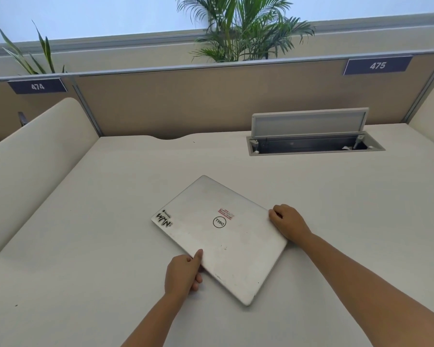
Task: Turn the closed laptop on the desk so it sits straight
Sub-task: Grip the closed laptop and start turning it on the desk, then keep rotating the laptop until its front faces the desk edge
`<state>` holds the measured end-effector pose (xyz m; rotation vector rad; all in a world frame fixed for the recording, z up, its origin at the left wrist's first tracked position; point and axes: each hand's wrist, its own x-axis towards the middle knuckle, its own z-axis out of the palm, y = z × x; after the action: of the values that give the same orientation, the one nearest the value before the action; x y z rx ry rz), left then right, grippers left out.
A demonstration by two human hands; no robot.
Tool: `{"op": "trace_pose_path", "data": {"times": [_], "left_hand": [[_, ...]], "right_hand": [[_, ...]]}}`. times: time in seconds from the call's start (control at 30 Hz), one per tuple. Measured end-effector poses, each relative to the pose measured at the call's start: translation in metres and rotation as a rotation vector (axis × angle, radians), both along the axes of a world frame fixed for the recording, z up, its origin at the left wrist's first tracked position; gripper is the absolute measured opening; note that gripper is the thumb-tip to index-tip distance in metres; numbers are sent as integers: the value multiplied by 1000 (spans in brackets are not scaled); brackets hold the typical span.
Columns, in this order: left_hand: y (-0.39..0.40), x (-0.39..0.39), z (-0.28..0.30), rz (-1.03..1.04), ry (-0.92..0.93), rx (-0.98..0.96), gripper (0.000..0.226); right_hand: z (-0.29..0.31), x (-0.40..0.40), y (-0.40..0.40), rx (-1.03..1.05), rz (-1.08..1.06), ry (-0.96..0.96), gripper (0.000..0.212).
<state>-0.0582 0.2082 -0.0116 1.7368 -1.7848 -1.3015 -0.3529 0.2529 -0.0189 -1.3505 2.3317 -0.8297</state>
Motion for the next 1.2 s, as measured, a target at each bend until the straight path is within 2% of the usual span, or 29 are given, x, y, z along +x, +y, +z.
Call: {"op": "trace_pose_path", "data": {"times": [0.1, 0.2, 0.37, 0.5, 0.6, 0.73, 0.8, 0.93, 1.0, 1.07, 1.2], "left_hand": [[-2, 1, -1, -9, 15, 11, 47], [-3, 2, -2, -13, 38, 26, 45], [-6, -3, 0, 108, 138, 122, 52], [-19, -7, 2, 157, 148, 211, 59], [-33, 3, -1, 204, 167, 156, 55], [-61, 22, -2, 317, 177, -17, 32], [-73, 29, -3, 342, 184, -85, 22], [-87, 40, -7, 458, 259, -289, 7], [-91, 43, -9, 475, 245, -367, 8], [-95, 42, -10, 465, 198, -365, 9], [-110, 40, -10, 489, 168, -274, 18]], "right_hand": [[0, 0, 1, 13, 3, -3, 34], [0, -1, 2, 17, 4, -51, 13], [-5, 0, 12, -82, -120, -192, 19], [-15, 2, 36, -178, -218, -108, 18], [-17, 9, 51, -267, -357, -73, 16], [-18, 24, 62, -346, -472, -47, 16], [-15, 31, 65, -415, -526, -170, 10], [-6, 43, 66, -696, -788, -721, 13], [-6, 53, 68, -727, -820, -907, 14], [-4, 64, 68, -699, -819, -1000, 17], [2, 68, 65, -642, -827, -1114, 39]]}}
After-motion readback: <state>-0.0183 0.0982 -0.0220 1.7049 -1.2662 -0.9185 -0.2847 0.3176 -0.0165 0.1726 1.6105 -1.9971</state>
